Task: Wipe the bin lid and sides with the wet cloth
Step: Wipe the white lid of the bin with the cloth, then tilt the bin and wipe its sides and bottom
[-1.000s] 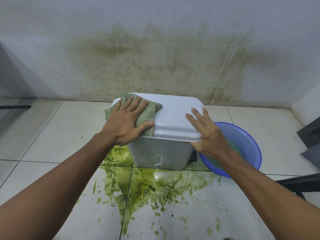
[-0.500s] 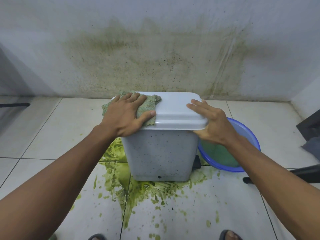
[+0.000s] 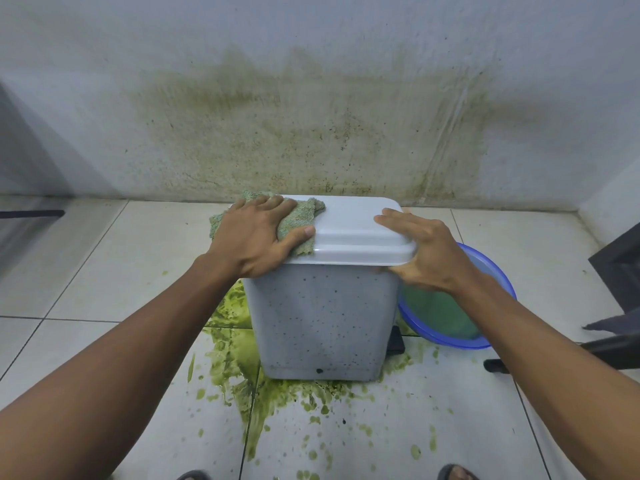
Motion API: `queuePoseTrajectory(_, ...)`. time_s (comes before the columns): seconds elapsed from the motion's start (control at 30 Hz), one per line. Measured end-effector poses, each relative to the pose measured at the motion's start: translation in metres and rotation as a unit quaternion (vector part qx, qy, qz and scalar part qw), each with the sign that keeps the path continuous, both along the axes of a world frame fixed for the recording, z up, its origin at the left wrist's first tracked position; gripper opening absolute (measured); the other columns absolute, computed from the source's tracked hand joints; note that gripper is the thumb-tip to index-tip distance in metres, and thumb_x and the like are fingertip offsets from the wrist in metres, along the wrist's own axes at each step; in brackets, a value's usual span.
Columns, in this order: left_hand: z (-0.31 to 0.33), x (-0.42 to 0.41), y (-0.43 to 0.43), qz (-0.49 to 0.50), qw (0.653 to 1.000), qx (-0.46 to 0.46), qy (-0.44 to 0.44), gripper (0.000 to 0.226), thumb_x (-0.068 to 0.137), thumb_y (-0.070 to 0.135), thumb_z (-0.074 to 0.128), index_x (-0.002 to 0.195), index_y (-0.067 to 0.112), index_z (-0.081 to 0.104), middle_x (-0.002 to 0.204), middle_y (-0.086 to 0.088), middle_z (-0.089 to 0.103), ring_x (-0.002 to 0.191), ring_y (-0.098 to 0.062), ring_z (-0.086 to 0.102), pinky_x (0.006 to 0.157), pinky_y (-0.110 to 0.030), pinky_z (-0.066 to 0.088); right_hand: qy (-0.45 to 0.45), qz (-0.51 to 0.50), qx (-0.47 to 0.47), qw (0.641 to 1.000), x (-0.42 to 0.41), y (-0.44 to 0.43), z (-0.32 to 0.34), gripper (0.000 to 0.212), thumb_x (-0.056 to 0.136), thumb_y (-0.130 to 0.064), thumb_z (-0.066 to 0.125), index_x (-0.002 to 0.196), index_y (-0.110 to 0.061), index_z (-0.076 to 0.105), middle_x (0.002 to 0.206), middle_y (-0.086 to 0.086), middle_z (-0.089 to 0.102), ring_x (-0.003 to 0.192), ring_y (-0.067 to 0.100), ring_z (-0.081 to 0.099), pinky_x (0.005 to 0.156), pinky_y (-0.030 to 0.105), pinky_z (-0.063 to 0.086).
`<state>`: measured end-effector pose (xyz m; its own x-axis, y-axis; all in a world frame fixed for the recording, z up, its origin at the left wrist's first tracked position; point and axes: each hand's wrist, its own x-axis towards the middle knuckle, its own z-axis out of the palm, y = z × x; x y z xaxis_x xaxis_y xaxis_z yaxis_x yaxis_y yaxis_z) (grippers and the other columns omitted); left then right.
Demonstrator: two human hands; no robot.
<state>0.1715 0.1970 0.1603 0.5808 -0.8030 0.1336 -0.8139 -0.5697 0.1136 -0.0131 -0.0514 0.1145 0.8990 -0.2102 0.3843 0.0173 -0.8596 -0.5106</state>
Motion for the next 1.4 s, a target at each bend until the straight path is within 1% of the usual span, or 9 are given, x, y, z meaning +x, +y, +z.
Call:
queuePoseTrajectory(0.17,0.001,-0.002,-0.002,0.004,1.000,0.001,0.002,0.080,0.093,0.075,0.025,0.147,0.021,0.052,0.149,-0.006,0.055,0.140,-0.026,0.046,0.111,-0.044,0.033,0.006,0.000,0.010,1.000,0.001,-0.007,-0.004,0.080,0.063,-0.024,0.092,0.137,-0.021,0.062,0.144,0.007,0.057,0.133,0.022,0.054,0.113,0.044,0.042)
queuePoseTrajectory(0.37,0.005,0.014,-0.011,0.027,0.999,-0.011,0.019,0.073,0.098,0.071,0.032,0.143,0.019,0.056,0.144,-0.007,0.060,0.136,-0.028,0.051,0.109,-0.045,0.039,-0.053,0.001,0.018,0.998,0.028,-0.009,-0.005,0.068,0.066,-0.017,0.091,0.129,-0.009,0.067,0.133,0.009,0.065,0.123,0.022,0.062,0.106,0.043,0.047)
queuePoseTrajectory(0.57,-0.007,0.015,-0.010,0.006,1.000,-0.027,-0.006,0.079,0.095,0.075,0.028,0.136,0.016,0.061,0.134,-0.007,0.067,0.126,-0.031,0.059,0.104,-0.048,0.045,-0.067,0.014,0.014,0.998,0.027,-0.020,-0.006,0.066,0.064,-0.013,0.092,0.126,-0.009,0.069,0.132,0.007,0.066,0.122,0.017,0.062,0.108,0.029,0.046)
queuePoseTrajectory(0.7,-0.006,0.013,-0.021,-0.003,0.999,-0.034,-0.010,0.079,0.093,0.075,0.031,0.134,0.016,0.063,0.129,-0.008,0.069,0.123,-0.030,0.061,0.100,-0.044,0.047,-0.078,0.003,0.015,0.997,0.019,-0.023,-0.007,0.065,0.064,-0.016,0.092,0.125,-0.009,0.070,0.129,0.007,0.068,0.120,0.017,0.064,0.106,0.029,0.047)
queuePoseTrajectory(0.9,0.010,0.035,-0.016,-0.085,0.993,0.067,0.036,0.120,0.065,0.095,0.049,0.158,0.019,0.034,0.155,-0.007,0.048,0.140,-0.031,0.047,0.114,-0.049,0.038,-0.092,-0.013,0.031,0.995,0.034,-0.025,-0.009,0.063,0.064,-0.010,0.093,0.123,-0.009,0.070,0.127,0.006,0.068,0.117,0.009,0.062,0.105,0.014,0.041)
queuePoseTrajectory(1.0,0.003,0.049,-0.012,-0.097,0.993,0.069,0.021,0.117,0.064,0.080,0.067,0.158,0.019,0.033,0.155,-0.007,0.048,0.138,-0.031,0.048,0.113,-0.048,0.040,-0.103,0.000,0.025,0.994,0.042,-0.028,-0.011,0.062,0.065,-0.010,0.092,0.123,-0.007,0.070,0.127,0.001,0.066,0.118,0.004,0.059,0.107,0.014,0.040)
queuePoseTrajectory(1.17,0.000,0.069,-0.015,-0.119,0.991,0.024,0.054,0.093,0.071,0.054,0.076,0.153,0.025,0.042,0.148,-0.001,0.057,0.129,-0.029,0.057,0.101,-0.050,0.051,-0.129,0.000,0.037,0.991,0.055,-0.033,-0.012,0.058,0.067,-0.009,0.087,0.122,-0.007,0.070,0.125,-0.001,0.066,0.116,0.006,0.061,0.099,0.026,0.051)
queuePoseTrajectory(1.3,0.002,0.077,-0.019,-0.115,0.993,0.020,0.036,0.089,0.065,0.030,0.060,0.152,0.022,0.043,0.147,-0.005,0.057,0.129,-0.033,0.058,0.095,-0.054,0.053,-0.153,-0.010,0.046,0.987,0.068,-0.037,-0.011,0.053,0.070,-0.011,0.085,0.121,-0.005,0.071,0.124,0.004,0.068,0.114,0.011,0.064,0.093,0.029,0.055)
queuePoseTrajectory(1.4,-0.003,0.078,-0.020,-0.133,0.991,-0.002,-0.013,0.090,0.061,0.024,0.055,0.150,0.013,0.048,0.145,-0.011,0.058,0.129,-0.036,0.058,0.095,-0.053,0.054,-0.182,-0.010,0.023,0.983,0.070,-0.041,-0.012,0.051,0.075,-0.025,0.078,0.120,-0.002,0.070,0.125,0.006,0.068,0.118,0.016,0.064,0.100,0.034,0.053)
